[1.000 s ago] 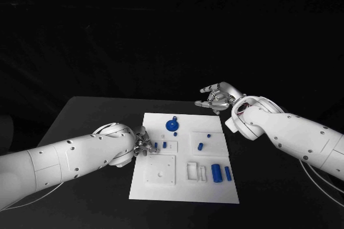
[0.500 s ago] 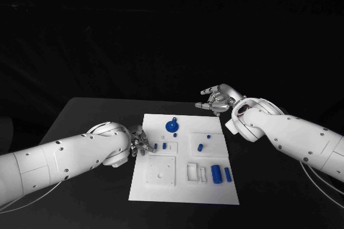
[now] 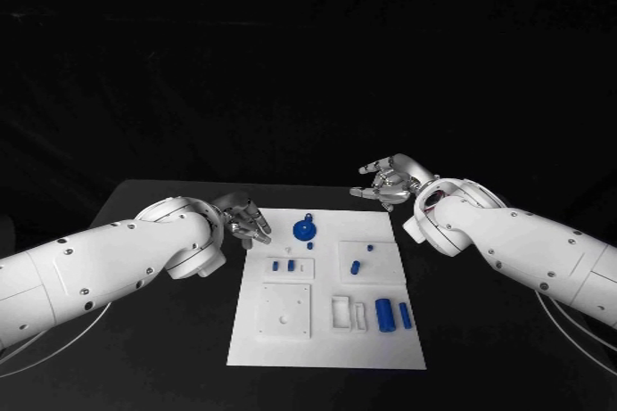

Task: Assemble the parts on the task board

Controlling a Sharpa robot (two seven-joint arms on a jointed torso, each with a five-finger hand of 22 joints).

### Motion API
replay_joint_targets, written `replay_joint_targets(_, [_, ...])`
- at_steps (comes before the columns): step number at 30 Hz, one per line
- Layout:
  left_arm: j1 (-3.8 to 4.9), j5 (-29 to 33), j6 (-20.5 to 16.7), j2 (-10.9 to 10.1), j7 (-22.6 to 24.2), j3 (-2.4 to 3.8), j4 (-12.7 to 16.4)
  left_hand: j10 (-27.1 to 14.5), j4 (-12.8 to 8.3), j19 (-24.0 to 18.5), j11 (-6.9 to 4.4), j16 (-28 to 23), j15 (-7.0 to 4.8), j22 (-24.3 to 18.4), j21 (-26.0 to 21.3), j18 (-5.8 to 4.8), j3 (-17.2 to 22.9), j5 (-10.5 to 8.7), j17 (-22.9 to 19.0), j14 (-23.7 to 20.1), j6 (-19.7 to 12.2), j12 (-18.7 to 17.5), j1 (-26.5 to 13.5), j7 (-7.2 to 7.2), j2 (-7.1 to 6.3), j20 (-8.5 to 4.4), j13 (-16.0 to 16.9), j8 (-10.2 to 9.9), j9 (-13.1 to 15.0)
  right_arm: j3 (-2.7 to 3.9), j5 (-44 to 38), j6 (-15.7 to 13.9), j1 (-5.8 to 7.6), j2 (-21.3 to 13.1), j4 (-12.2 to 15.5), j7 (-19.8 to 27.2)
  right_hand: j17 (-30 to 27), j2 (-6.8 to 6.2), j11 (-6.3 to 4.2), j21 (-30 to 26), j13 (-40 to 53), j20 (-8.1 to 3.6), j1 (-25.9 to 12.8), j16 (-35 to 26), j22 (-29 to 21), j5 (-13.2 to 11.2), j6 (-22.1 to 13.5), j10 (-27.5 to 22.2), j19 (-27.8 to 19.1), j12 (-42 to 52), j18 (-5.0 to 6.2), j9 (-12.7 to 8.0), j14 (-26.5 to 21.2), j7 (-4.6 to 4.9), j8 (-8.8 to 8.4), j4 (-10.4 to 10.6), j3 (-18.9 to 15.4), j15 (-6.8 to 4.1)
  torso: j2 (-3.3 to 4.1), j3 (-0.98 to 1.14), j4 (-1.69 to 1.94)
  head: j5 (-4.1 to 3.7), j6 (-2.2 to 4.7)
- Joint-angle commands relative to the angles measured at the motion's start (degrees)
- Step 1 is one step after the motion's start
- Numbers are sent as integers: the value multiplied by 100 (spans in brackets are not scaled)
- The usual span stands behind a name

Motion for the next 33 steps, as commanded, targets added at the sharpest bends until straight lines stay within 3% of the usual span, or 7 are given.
replay_joint_targets(1, [29, 66, -653, 160, 1292, 12, -115, -74, -103, 133, 26, -20, -24, 104, 83, 86, 41, -232, -13, 218, 39, -17, 64, 6, 27, -3, -6, -107, -128, 3, 70, -91, -4, 12, -9, 109, -200, 42, 8, -185, -265, -2, 3, -198, 200, 17, 41, 49, 34, -213, 96, 6, 3, 3, 10, -45, 11, -44, 3, -2, -5, 16, 35])
replay_joint_targets(6, [85, -220, -665, 467, 1720, -13, -460, -69, -271, 137, 28, 65, -35, 345, 184, 126, 35, -335, 80, 270, 193, -22, 36, -3, 22, 1, -7, -220, -299, 3, 115, -117, -4, 31, -7, 115, -611, 68, 2, -844, -1108, -18, 20, -405, -28, 13, 79, 268, 65, -1062, 118, 7, 85, -2, 11, -47, 69, -59, 5, 20, -8, 32, 36])
replay_joint_targets(10, [104, -579, -667, 756, 1984, -103, -798, -83, -414, 78, 20, 1, -27, 485, 154, 142, 66, -352, 96, 222, 337, -34, -18, -58, 59, 21, -11, -412, -336, 3, 143, -155, -3, 52, -12, 131, -747, 75, 40, -1164, -2026, -9, 28, -389, -148, 14, 93, 540, 86, -2062, 120, 8, 35, 11, 12, -36, 102, -38, 22, 18, -16, 26, 49])
replay_joint_targets(12, [105, -733, -697, 910, 2102, -161, -991, -61, -465, 84, 18, -9, -32, 534, 154, 145, 81, -351, 101, 238, 314, -33, -21, -59, 72, 17, -10, -431, -338, 3, 157, -171, -3, 68, -19, 142, -792, 74, 79, -1319, -2411, 15, 25, -386, -198, 12, 94, 628, 80, -2504, 142, 9, 13, 26, 13, -14, 131, -12, 28, 6, -23, 29, 54])
replay_joint_targets(15, [76, -901, -771, 1155, 2290, -262, -1317, -149, -512, 95, 35, -23, -20, 561, 119, 148, 71, -436, 111, 246, 216, -35, -78, -99, 59, 28, -10, -442, -347, 3, 172, -183, -3, 91, -20, 155, -858, 86, 119, -1406, -2943, 37, 19, -365, -230, 16, 101, 769, 110, -3090, 168, 9, 0, 46, 13, 4, 147, 16, 45, 13, -37, 33, 67])
replay_joint_targets(22, [-29, -1151, -669, 1530, 2422, -355, -1829, -249, -554, 232, 63, 51, -13, 494, -4, 156, -11, -497, 172, 320, 170, -36, -188, -80, 10, 43, -11, -435, -340, 3, 181, -228, 5, 104, -6, 150, -922, 79, 137, -1475, -3253, 44, 14, -331, -227, 20, 112, 908, 142, -3376, 177, 10, -11, 48, 13, -7, 147, 22, 86, 29, -47, 37, 98])
replay_joint_targets(33, [-106, -1444, -556, 1850, 2443, -609, -2223, -612, -650, 261, 162, 84, 34, 542, -165, 173, -47, -413, 187, 208, 81, -39, -204, -60, -3, 81, -14, -442, -345, 3, 182, -257, 38, 154, 2, 131, -1049, 86, 169, -1555, -3461, 57, -29, -338, -250, 21, 160, 914, 197, -3592, 199, 12, 23, 57, 15, 15, 151, 35, 106, 45, -51, 30, 121])
